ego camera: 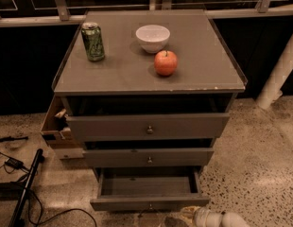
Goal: Close bottom drawer
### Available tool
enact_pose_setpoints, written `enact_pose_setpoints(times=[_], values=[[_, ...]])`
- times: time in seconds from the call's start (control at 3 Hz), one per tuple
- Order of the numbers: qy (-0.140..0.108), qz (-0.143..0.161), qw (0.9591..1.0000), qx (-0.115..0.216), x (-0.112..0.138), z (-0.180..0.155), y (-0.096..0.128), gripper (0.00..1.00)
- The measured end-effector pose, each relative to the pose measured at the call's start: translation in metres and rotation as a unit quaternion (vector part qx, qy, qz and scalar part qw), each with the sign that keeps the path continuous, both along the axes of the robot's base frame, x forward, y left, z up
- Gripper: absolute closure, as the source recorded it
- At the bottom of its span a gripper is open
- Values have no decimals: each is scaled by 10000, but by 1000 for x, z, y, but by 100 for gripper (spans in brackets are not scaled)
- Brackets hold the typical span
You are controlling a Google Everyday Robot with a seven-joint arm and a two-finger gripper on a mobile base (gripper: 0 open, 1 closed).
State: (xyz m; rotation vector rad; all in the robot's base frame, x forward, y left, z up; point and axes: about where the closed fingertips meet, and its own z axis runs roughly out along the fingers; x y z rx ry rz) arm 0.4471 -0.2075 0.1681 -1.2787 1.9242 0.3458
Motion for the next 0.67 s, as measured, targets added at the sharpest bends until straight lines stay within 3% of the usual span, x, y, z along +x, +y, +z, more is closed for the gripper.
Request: enact_pose_setpoints(times=[0.67], values=[[-702, -23, 9974, 191, 19, -14, 9, 100]])
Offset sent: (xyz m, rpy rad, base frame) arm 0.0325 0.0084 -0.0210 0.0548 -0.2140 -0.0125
